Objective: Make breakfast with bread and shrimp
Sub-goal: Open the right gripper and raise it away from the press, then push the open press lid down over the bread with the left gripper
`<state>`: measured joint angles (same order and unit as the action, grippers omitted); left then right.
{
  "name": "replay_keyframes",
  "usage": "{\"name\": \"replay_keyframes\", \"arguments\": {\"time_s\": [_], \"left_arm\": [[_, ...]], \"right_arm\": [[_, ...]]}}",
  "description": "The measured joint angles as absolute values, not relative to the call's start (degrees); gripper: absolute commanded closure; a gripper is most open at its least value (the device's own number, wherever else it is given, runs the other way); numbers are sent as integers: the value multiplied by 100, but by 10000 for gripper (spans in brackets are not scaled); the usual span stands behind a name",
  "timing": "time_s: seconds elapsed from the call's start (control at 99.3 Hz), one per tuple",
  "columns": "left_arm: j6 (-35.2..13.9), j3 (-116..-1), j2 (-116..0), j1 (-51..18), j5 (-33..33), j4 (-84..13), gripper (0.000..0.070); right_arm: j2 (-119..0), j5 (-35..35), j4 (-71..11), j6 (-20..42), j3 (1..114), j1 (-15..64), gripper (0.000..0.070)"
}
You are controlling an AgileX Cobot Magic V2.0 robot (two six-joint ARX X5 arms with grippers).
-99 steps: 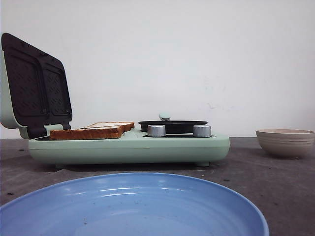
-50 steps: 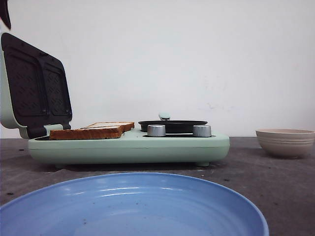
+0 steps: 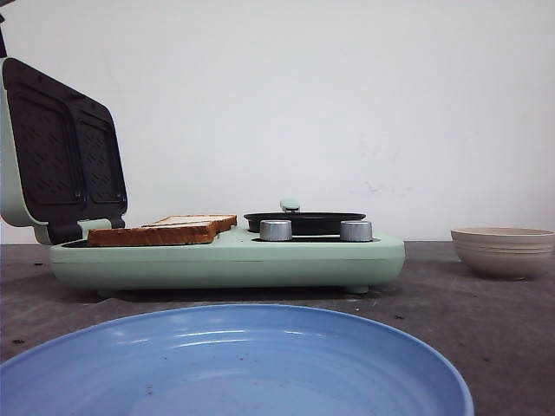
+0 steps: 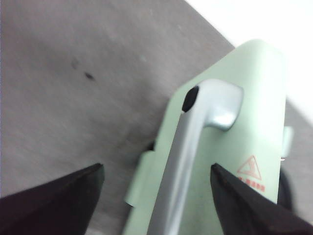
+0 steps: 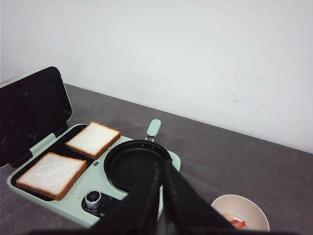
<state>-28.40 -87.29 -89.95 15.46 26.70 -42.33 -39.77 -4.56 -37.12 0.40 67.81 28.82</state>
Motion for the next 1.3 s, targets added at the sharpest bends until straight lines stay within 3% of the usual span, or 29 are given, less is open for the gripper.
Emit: {"name": "replay_keyframes", "arguments": {"time_s": [0.181,0.614,0.654,0.775,0.936,1.077,1.299], "left_arm": [[-3151,-8729,-9087,1627,2888,-4265,294],[-3216,-8737,-9384,1525,3024,-4619,314],[-3214,-8737,-9408,1525,3033,-4644,337],[-3214,-8742,-9413,1511,3065,-4657,514],[-3214,-8785,-9413,1474,3262,-4724,691],[-2998,-8790,-9413,1468,3376,-4727,690],[-3166,-8788,-9413,1297,3542,-4493,690]], "right_arm": [[-3977,-456,-3844,54,6781,2882,700],[-3977,-456,-3859,217,6781,2882,700],[-3977,-456,-3859,242,6781,2882,700],[-3977,-456,-3859,294,6781,2882,700],[-3977,-456,-3859,329,6781,2882,700],[-3977,-456,-3859,340,6781,2882,700],[-3990,-456,-3828,344,6781,2882,700]]}}
